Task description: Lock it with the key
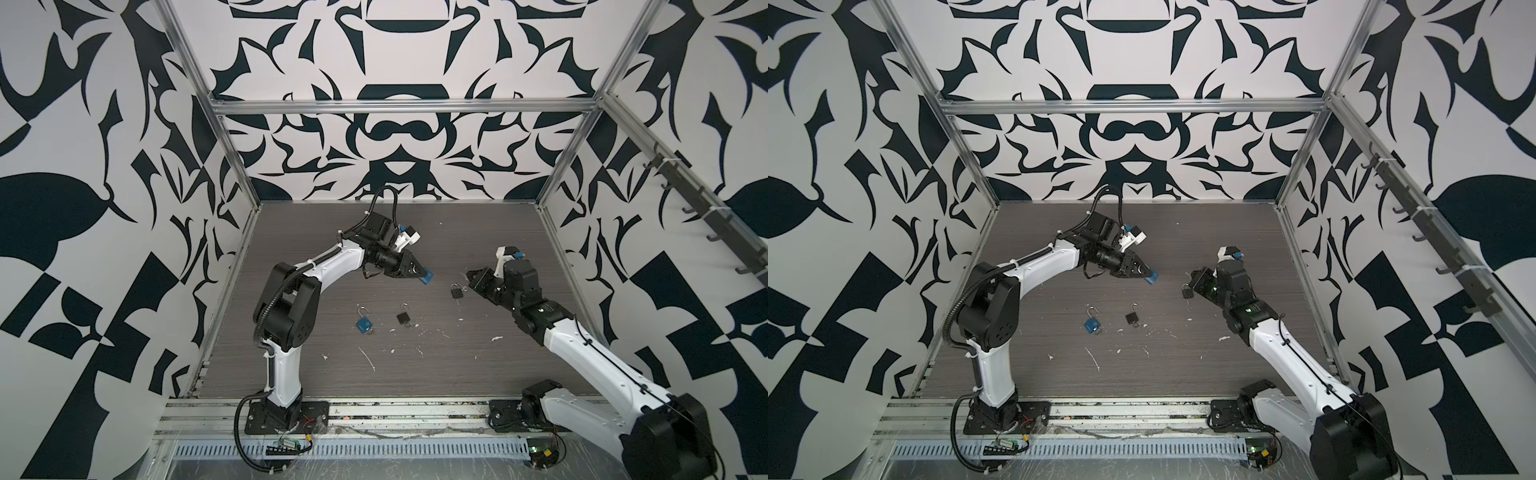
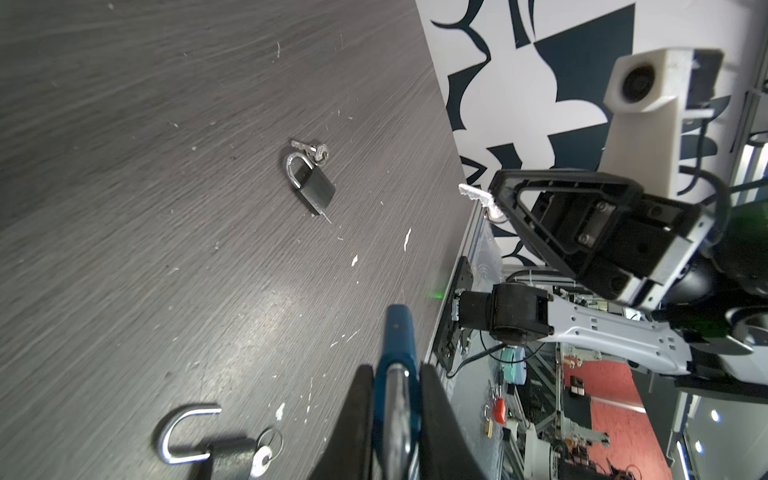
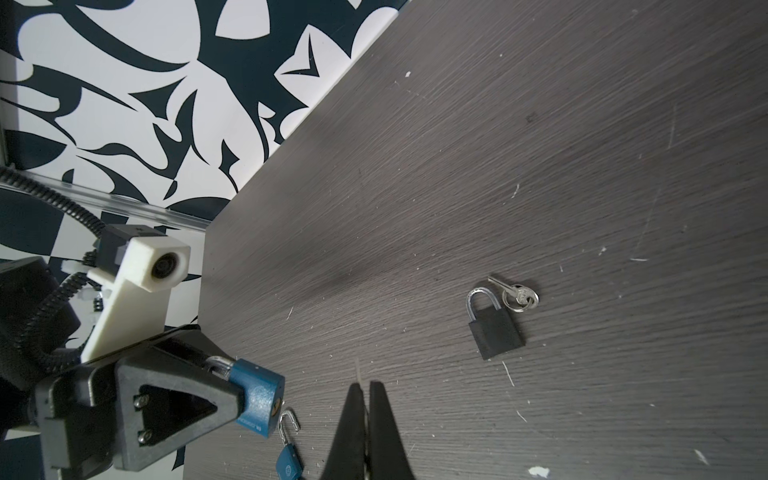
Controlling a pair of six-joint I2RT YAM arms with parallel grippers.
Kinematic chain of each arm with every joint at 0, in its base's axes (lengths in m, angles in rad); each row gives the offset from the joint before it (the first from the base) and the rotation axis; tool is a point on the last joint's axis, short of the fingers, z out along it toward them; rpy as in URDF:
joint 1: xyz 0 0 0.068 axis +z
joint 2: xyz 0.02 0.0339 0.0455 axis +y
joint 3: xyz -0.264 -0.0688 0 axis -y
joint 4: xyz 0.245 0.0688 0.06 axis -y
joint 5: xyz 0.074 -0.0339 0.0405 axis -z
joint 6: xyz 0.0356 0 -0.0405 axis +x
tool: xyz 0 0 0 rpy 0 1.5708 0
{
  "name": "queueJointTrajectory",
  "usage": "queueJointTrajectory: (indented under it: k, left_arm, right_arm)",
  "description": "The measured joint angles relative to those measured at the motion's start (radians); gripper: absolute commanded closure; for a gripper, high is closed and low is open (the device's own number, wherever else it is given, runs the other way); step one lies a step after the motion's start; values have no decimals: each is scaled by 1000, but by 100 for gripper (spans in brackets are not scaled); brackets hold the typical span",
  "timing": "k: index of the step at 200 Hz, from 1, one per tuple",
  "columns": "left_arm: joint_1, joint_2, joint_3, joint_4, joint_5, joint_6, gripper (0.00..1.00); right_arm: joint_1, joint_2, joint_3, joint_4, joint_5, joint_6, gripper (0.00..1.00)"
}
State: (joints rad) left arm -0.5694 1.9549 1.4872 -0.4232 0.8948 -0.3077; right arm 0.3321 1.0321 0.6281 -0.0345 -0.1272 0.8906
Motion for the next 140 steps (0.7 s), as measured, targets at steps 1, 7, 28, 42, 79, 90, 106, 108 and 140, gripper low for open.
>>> queueJointTrajectory:
  k: [1,7,28,42,79,90,106,108,140]
  left_arm:
    - [-1,2,3,-4,-1,4,100]
    - [-6,10,16,-18,-1,16,100]
    - [-20,38,59,-71,-8,71,100]
    - [-24,57,80,-100,-11,109,100]
    - [-30,126,159,-213,-23,229,100]
    - [-31,160,201,-251,-29,264,100]
    - [-31,212,271,-311,-35,312,100]
    - [-31,216,277,-316,-35,316,100]
    - [-32,329,428,-461,-40,413,100]
  right_arm:
    - [0,2,0,2,0,1,100]
    - [0,7,-1,6,-2,2,100]
    - [2,36,-1,26,-7,5,100]
    - [5,58,-1,37,-10,6,100]
    - [31,124,-1,83,-5,27,100]
    - [44,140,-3,101,3,33,100]
    - [60,159,-13,135,17,44,100]
    - [62,161,-15,137,19,45,100]
    - [75,204,-39,187,52,66,100]
